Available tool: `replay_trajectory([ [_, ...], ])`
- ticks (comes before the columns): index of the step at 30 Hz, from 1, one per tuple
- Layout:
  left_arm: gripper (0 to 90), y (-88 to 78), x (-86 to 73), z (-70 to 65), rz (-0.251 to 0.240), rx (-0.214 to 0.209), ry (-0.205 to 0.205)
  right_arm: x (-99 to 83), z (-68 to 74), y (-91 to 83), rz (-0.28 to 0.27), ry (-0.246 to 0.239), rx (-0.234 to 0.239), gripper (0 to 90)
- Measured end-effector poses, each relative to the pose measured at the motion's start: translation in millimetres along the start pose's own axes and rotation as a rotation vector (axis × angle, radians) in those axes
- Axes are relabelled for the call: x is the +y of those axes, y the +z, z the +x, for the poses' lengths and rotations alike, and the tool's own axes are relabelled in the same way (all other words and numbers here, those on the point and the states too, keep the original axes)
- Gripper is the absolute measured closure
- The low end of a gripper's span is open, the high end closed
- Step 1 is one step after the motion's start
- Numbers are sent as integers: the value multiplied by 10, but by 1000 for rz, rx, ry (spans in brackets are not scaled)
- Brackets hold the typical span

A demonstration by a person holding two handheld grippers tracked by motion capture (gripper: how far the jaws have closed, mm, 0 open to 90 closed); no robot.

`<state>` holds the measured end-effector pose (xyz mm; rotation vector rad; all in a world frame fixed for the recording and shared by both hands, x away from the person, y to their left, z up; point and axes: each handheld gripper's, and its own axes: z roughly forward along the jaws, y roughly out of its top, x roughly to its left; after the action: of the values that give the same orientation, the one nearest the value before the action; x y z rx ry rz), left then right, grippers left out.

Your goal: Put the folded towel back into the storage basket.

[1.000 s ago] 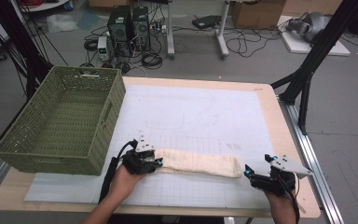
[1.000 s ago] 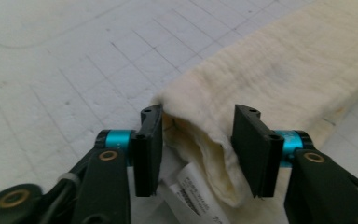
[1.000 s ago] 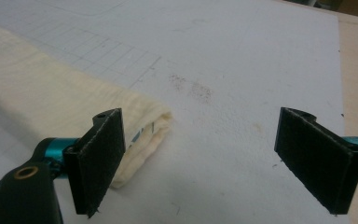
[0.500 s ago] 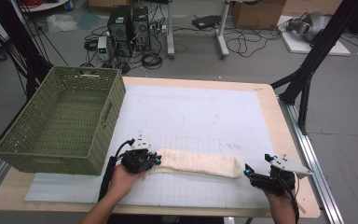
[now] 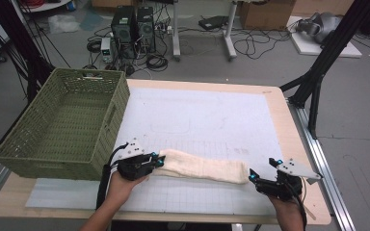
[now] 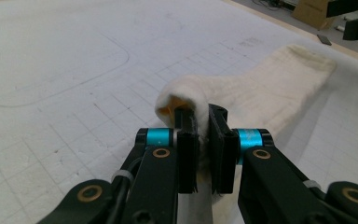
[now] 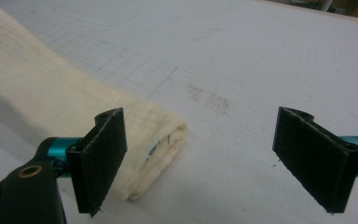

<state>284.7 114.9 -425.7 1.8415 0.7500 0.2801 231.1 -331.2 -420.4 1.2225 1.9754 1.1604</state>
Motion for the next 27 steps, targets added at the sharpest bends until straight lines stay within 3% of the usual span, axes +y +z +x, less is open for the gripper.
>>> replay_trajectory([
  [4,827,-20,3,-1,-9,7,3,6,54,69,28,3,16,171],
  [5,827,-20,3,-1,-9,7,3,4,69,86,38,1,18,212],
  [6,827,-22,2,-6,-9,7,4,4,69,86,38,1,18,212],
  [7,827,-25,2,-7,-8,8,11,12,95,85,29,0,36,284],
  [11,827,-31,-1,-11,-6,8,15,24,110,97,18,5,31,281],
  [18,826,-38,-7,-2,-1,13,26,-15,163,278,97,19,62,253],
  [23,826,-43,-5,4,-4,17,27,-78,182,408,195,22,89,230],
  [24,826,-48,-3,1,-8,16,30,-98,182,439,221,19,104,263],
  [26,826,-48,-3,-2,-8,19,33,-100,175,437,219,20,111,289],
  [27,826,-47,-4,-4,-6,19,35,-101,171,427,216,20,125,377],
])
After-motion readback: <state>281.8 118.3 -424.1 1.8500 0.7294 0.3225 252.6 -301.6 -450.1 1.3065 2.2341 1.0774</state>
